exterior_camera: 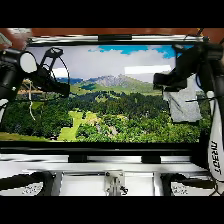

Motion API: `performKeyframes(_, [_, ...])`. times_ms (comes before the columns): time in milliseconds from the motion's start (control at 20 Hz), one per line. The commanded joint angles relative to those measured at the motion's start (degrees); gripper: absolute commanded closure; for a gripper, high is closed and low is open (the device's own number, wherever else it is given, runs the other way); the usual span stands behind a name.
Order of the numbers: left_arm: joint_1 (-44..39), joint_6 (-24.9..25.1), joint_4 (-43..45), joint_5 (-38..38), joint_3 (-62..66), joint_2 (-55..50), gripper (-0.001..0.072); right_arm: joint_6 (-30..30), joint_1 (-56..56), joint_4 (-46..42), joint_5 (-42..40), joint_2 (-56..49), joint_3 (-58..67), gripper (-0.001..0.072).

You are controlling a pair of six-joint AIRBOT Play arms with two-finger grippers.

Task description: Fold the shirts.

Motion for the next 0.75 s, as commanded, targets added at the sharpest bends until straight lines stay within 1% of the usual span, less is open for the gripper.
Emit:
performKeyframes(0, [-1.4,-1.1,2.6,-3.0,0.0,-1.6,0.0000,1.1,1.6,2.0,-3.1,-2.3,-0.4,0.0153])
performKeyframes(50, [-1.4,-1.1,2.6,-3.0,-0.1,-1.6,0.0000,2.2,1.6,2.3,-3.4,-2.3,-0.4,0.0152])
performKeyframes(350, [-1.4,-1.1,0.7,-0.7,-0.1,-2.2,-0.0001,2.3,1.6,2.4,-3.3,-2.3,-0.4,0.0152])
performKeyframes(700, [-1.4,-1.0,0.7,-0.6,-0.1,-2.3,-0.0001,2.3,1.6,2.4,-3.3,-2.3,-0.4,0.0152])
